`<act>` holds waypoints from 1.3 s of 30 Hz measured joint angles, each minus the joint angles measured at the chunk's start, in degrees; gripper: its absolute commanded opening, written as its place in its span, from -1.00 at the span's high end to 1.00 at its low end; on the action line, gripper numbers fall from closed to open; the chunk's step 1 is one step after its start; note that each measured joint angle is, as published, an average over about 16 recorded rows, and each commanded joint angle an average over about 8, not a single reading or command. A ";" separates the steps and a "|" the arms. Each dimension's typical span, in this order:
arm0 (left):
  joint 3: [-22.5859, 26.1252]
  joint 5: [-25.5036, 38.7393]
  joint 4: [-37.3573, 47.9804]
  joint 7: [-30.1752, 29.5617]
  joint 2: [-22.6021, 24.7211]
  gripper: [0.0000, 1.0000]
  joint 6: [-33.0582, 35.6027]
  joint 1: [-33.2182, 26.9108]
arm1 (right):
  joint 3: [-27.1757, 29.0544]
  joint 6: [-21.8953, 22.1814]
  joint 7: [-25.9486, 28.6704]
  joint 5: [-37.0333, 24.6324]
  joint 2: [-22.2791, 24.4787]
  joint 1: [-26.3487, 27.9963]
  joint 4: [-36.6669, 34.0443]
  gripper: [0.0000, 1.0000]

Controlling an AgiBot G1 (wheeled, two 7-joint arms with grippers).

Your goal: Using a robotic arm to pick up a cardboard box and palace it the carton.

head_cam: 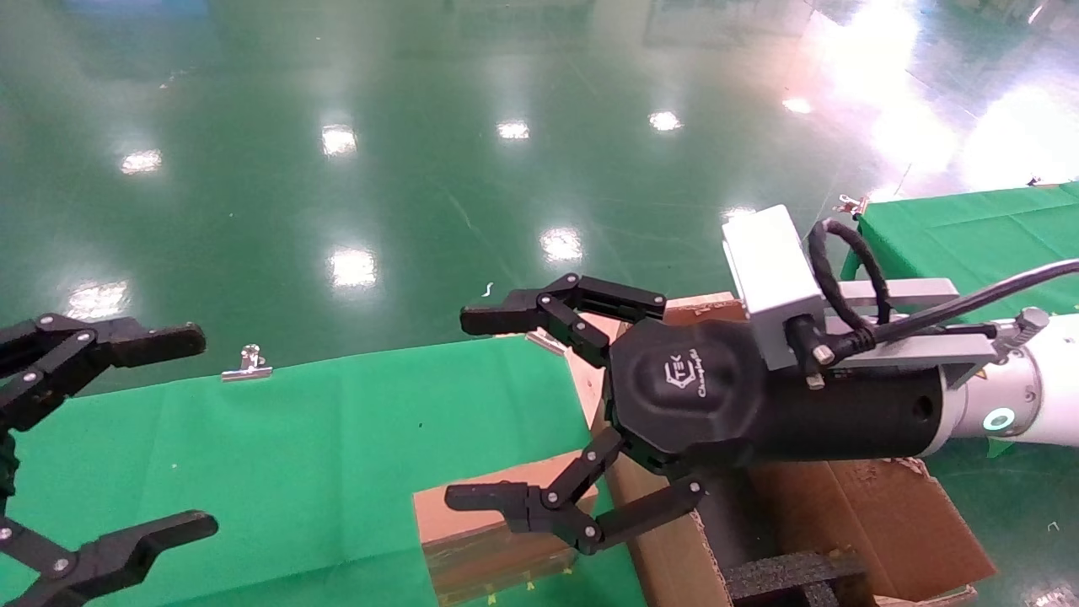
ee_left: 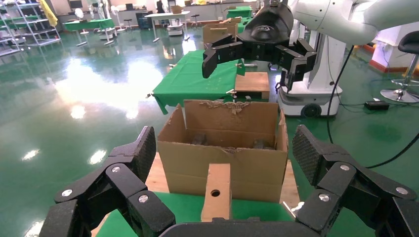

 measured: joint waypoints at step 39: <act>0.01 0.00 0.01 0.01 0.00 1.00 0.00 -0.01 | -4.69 -1.84 1.37 -8.65 -1.21 4.10 -2.04 -1.00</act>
